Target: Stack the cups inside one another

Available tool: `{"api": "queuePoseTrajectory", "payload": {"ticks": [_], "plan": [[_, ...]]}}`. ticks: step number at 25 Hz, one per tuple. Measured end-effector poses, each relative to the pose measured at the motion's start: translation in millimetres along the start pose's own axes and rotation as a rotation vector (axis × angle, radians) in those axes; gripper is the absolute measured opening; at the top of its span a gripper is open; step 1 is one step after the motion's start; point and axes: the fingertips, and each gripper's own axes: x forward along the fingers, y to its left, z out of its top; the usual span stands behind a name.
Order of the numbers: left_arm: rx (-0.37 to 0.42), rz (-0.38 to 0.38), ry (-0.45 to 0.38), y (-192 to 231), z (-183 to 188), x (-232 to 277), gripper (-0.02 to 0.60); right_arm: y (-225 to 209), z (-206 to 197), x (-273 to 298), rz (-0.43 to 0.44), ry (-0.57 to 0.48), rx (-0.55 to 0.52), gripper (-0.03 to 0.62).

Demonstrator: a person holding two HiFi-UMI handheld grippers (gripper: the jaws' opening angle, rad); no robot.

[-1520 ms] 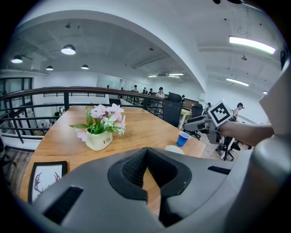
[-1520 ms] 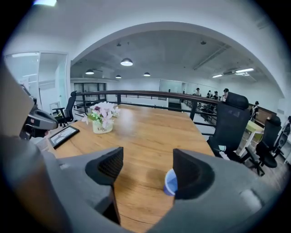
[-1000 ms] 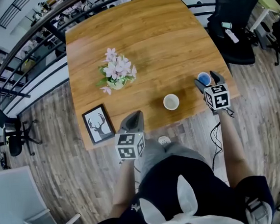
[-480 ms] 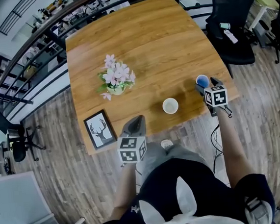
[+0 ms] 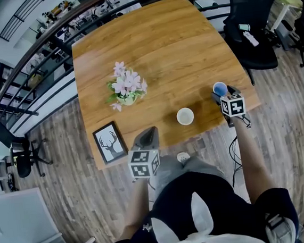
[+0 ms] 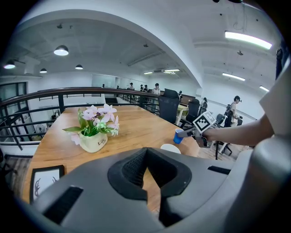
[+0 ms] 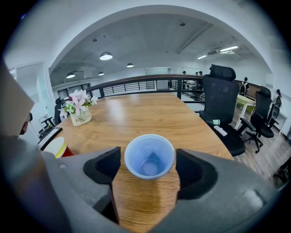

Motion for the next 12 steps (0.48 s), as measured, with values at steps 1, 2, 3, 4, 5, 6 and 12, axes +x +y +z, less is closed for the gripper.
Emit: {"api": "queuePoseTrajectory", "payload": {"ticks": [1, 2, 3, 4, 5, 6, 12], "plan": [[0.000, 0.001, 0.000, 0.0, 0.1, 0.2, 0.017, 0.9, 0.0, -0.3, 0.002, 0.002, -0.007, 0.348], [0.000, 0.001, -0.001, -0.1, 0.3, 0.5, 0.017, 1.6, -0.1, -0.4, 0.004, 0.003, -0.014, 0.329], [0.000, 0.002, -0.002, -0.3, 0.6, 0.7, 0.017, 2.3, -0.3, -0.4, 0.005, 0.004, -0.019, 0.329], [0.001, 0.002, -0.003, -0.4, 0.9, 1.0, 0.017, 2.9, -0.5, -0.3, 0.006, 0.004, -0.022, 0.328], [0.001, 0.002, -0.003, -0.5, 1.3, 1.1, 0.017, 3.5, -0.6, -0.3, 0.008, 0.004, -0.024, 0.328], [0.001, 0.002, -0.004, -0.6, 1.7, 1.3, 0.017, 4.2, -0.4, -0.5, 0.008, 0.004, -0.026, 0.328], [0.002, 0.001, -0.004, 0.1, 2.8, 2.5, 0.017, 6.1, 0.0, -1.2, 0.007, 0.007, -0.043, 0.328]]}}
